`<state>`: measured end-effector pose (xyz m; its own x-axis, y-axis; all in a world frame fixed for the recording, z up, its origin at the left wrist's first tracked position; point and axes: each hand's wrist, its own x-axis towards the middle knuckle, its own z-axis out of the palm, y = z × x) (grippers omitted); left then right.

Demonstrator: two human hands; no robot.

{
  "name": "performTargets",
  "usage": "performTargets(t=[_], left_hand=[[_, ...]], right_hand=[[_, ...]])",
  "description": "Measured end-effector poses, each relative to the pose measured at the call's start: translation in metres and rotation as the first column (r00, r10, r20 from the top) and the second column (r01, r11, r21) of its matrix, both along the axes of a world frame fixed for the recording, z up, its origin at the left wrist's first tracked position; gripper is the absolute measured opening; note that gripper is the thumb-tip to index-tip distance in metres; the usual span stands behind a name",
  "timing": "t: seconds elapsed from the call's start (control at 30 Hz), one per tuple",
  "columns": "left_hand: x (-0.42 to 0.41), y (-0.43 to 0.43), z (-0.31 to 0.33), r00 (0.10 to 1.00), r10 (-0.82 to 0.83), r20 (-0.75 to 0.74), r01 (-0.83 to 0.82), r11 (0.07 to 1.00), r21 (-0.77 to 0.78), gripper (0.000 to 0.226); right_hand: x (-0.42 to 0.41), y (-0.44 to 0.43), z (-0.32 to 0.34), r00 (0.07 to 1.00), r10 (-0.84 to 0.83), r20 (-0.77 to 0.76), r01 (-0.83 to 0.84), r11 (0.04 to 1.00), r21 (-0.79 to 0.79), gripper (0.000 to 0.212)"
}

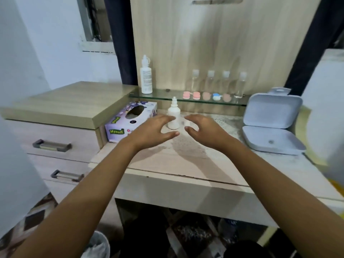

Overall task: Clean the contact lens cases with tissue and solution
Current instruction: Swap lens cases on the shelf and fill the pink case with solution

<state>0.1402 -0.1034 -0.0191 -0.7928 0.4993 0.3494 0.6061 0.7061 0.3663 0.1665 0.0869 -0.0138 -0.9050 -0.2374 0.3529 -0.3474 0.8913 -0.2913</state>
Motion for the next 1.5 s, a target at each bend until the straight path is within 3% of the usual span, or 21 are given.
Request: performTargets(t=[0.33,0.67,1.03,1.17,1.3,1.4,1.5], left_hand=[[-0.025,0.082,-0.031,0.983,-0.159,0.091,0.160,0.987,0.003,0.053],[-0.050,0.095,-0.053,0.990,-0.111,0.088,0.118,0.990,-0.077,0.046],[-0.063,0.098,-0.067,0.994,-0.091,0.054,0.094,0.994,-0.056,0.040],[-0.058,0.094,-0.060,0.999,-0.044,0.003,0.043,0.984,0.171,0.043],[-0.066,0.090,-0.043,0.960,0.277,-0.045,-0.216,0.831,0.512,0.047],[-0.085,0.084,-0.037,0.890,0.445,0.100,-0.426,0.733,0.530,0.063],[-0.105,0.080,-0.043,0.903,0.315,0.291,-0.427,0.719,0.549,0.080]], right_hand=[[0.005,0.074,-0.026,0.985,-0.169,0.042,0.169,0.986,0.003,0.041],[-0.007,0.093,-0.054,0.972,-0.209,0.107,0.211,0.977,-0.010,0.039],[-0.017,0.089,-0.073,0.961,-0.275,-0.004,0.274,0.960,-0.054,0.034],[-0.018,0.089,-0.075,0.962,-0.272,-0.015,0.270,0.961,-0.062,0.033],[-0.018,0.091,-0.077,0.964,-0.264,-0.035,0.260,0.963,-0.075,0.031],[-0.019,0.091,-0.078,0.964,-0.260,-0.050,0.256,0.964,-0.071,0.030],[-0.019,0.092,-0.079,0.964,-0.259,-0.056,0.255,0.964,-0.072,0.029]])
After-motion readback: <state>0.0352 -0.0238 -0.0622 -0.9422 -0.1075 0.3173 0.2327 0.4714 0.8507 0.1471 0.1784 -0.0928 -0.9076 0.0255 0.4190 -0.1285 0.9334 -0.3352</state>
